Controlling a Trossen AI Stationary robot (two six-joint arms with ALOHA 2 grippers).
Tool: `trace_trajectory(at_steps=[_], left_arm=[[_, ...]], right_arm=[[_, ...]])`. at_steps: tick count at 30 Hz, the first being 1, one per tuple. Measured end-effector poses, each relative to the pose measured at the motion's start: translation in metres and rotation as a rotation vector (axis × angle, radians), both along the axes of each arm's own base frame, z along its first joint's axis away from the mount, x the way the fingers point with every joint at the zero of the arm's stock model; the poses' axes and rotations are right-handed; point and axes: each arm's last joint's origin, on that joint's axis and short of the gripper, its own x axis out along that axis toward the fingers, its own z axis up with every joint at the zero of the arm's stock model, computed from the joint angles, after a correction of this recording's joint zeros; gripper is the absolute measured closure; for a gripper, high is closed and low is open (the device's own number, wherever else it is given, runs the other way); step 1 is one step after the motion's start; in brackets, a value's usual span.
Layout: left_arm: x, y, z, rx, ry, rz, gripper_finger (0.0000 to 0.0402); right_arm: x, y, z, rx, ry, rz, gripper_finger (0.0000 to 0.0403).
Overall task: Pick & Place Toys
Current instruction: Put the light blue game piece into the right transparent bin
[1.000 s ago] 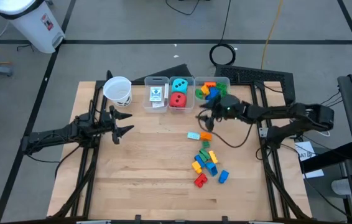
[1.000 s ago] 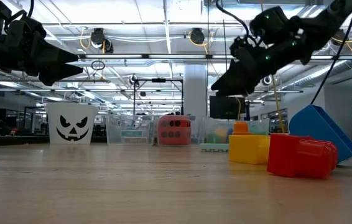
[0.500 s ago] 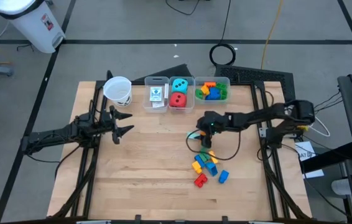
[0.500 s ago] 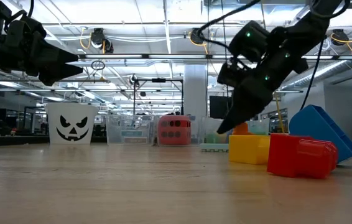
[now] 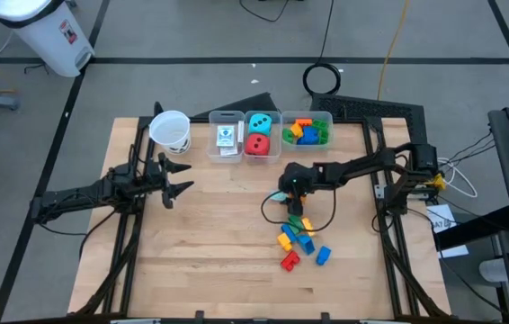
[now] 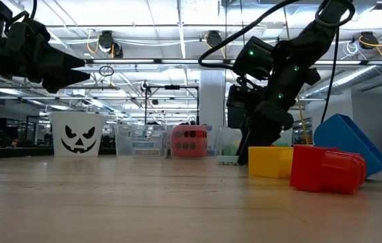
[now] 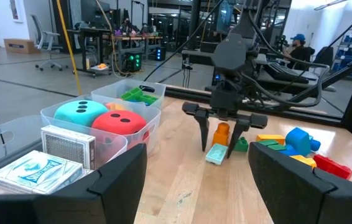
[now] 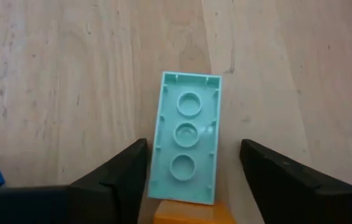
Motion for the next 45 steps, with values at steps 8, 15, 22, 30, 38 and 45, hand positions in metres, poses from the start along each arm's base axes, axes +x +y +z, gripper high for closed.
trace_trajectory(at_steps=[8,15,22,30,38,45], left_arm=[[0.0,0.0,0.0,0.0,0.0,0.0,0.0114],[0.0,0.0,0.0,0.0,0.0,0.0,0.0114],[0.0,0.0,0.0,0.0,0.0,0.0,0.0114],[0.0,0.0,0.0,0.0,0.0,0.0,0.0114],[0.0,0.0,0.0,0.0,-0.001,0.0,0.0114],[0.0,0.0,0.0,0.0,-0.001,0.0,0.0114]], right_arm=[[-0.002,-0.001,0.001,-0.045,0.012,0.002,0.0274],[-0.005,-0.001,0.011,-0.071,-0.007,0.015,0.0311],[-0.016,-0.005,0.064,-0.104,-0.205,-0.011,0.0291],[-0.048,-0.031,0.116,-0.192,-0.352,-0.165,0.0315],[-0.077,-0.087,0.118,-0.303,-0.29,-0.456,0.0309],[-0.093,-0.137,0.085,-0.274,-0.147,-0.641,0.0306]])
